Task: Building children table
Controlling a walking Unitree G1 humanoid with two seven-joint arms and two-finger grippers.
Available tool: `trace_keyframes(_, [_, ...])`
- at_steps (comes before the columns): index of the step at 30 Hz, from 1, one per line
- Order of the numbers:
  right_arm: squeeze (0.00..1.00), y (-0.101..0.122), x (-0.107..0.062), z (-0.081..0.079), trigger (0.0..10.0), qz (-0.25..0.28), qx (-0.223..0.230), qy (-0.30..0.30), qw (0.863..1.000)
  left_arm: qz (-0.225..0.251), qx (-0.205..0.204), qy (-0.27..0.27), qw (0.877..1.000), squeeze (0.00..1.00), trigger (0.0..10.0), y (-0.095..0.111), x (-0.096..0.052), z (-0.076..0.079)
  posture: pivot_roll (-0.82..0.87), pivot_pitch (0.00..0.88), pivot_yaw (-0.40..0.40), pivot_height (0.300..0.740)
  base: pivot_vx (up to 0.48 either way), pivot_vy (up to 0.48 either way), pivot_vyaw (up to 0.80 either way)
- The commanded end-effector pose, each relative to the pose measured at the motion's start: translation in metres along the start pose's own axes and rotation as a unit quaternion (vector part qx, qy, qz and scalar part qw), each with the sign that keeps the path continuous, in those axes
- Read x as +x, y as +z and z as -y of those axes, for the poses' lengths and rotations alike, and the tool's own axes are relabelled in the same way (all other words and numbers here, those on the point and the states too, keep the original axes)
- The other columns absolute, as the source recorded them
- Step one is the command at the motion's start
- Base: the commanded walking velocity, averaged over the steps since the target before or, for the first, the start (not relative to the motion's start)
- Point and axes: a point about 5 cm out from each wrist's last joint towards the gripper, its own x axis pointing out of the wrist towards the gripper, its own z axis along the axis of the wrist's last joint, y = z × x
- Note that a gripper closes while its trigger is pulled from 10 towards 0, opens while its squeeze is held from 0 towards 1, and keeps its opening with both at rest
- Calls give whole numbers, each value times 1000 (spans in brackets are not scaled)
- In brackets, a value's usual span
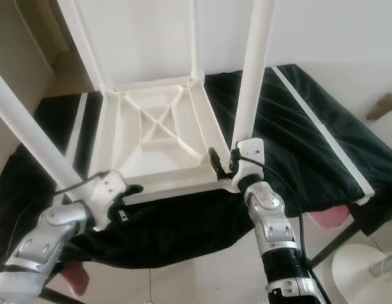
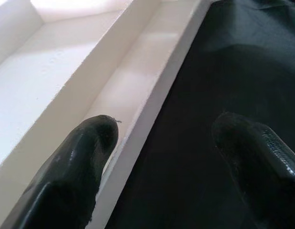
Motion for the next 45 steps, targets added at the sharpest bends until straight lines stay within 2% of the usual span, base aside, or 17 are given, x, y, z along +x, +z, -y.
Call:
trace_keyframes(1, [0, 5, 6, -4, 10000, 11, -5, 18, 1000, -28, 3, 3, 1000, 0, 10000, -12, 0, 2, 49, 0, 30, 740, 0, 0, 0])
trace_keyframes(4, [0, 6, 8, -5, 10000, 10, -6, 22, 1000, -29, -3, 23, 999, 0, 10000, -13, 2, -2, 56, 0, 24, 740, 0, 0, 0])
trace_keyframes(8, [0, 5, 12, -8, 10000, 8, -4, 30, 1000, -33, -7, 8, 999, 0, 10000, -13, 1, 4, 64, 0, 19, 740, 0, 0, 0])
trace_keyframes(12, [0, 2, 19, -20, 10000, 1, 3, 53, 999, -68, -8, -30, 997, 0, 10000, -24, -11, 17, 72, 0, 11, 740, 0, 0, 0])
trace_keyframes(17, [0, -2, 24, -32, 10000, -6, 11, 71, 997, -78, -18, -36, 996, 0, 10000, -28, -20, 19, 74, 0, 6, 740, 0, 0, 0])
trace_keyframes(20, [0, -4, 27, -44, 10000, -6, 15, 81, 997, -95, -19, -33, 995, 0, 10000, -34, -29, 16, 74, 0, 3, 740, 0, 0, 0])
trace_keyframes(22, [0, -6, 28, -51, 10000, -6, 16, 83, 996, -102, -23, -2, 995, 0, 10000, -37, -38, 5, 79, 0, -6, 740, 0, 0, 0])
trace_keyframes(25, [0, -6, 29, -53, 10000, -7, 16, 82, 997, -104, -23, 9, 994, 0, 10000, -38, -41, 0, 81, 0, -11, 740, 0, 0, 0])
trace_keyframes(27, [0, -8, 28, -55, 10000, -8, 14, 65, 998, -103, -18, 34, 994, 0, 10000, -36, -49, -11, 81, 0, -12, 740, 0, 0, 0])
trace_keyframes(32, [0, -12, 24, -52, 10000, -6, 24, 3, 1000, -50, -32, 57, 997, 0, 10000, -16, -55, -22, 84, 0, -17, 740, 0, 0, 0])
trace_keyframes(33, [0, -14, 21, -52, 10000, -3, 29, -21, 999, -12, -40, 56, 998, 0, 10000, -2, -55, -23, 82, 0, -17, 740, 0, 0, 0])
trace_keyframes(35, [0, -14, 21, -52, 10000, -3, 29, -21, 999, -12, -40, 56, 998, 0, 10000, -2, -55, -23, 82, 0, -17, 740, 0, 0, 0])
trace_keyframes(37, [0, -17, 17, -54, 10000, 2, 40, -65, 997, 64, -55, 37, 996, 0, 10000, 24, -50, -18, 82, 0, -17, 740, 0, 0, 0])
trace_keyframes(38, [0, -17, 17, -54, 10000, 2, 40, -65, 997, 64, -55, 37, 996, 0, 10000, 24, -50, -18, 82, 0, -17, 740, 0, 0, 0])
trace_keyframes(39, [0, -16, 15, -57, 10000, 11, 42, -86, 995, 96, -64, 19, 993, 0, 10000, 35, -44, -12, 75, 0, -12, 740, 0, 0, 0])
trace_keyframes(42, [0, -8, 15, -60, 10000, 31, 43, -109, 993, 121, -74, -17, 990, 0, 10000, 43, -34, 2, 71, 0, -9, 740, 0, 0, 0])
trace_keyframes(45, [0, 0, 18, -60, 10000, 44, 42, -112, 992, 99, -67, -32, 992, 0, 10000, 37, -29, 9, 63, 0, -6, 740, 0, 0, 0])
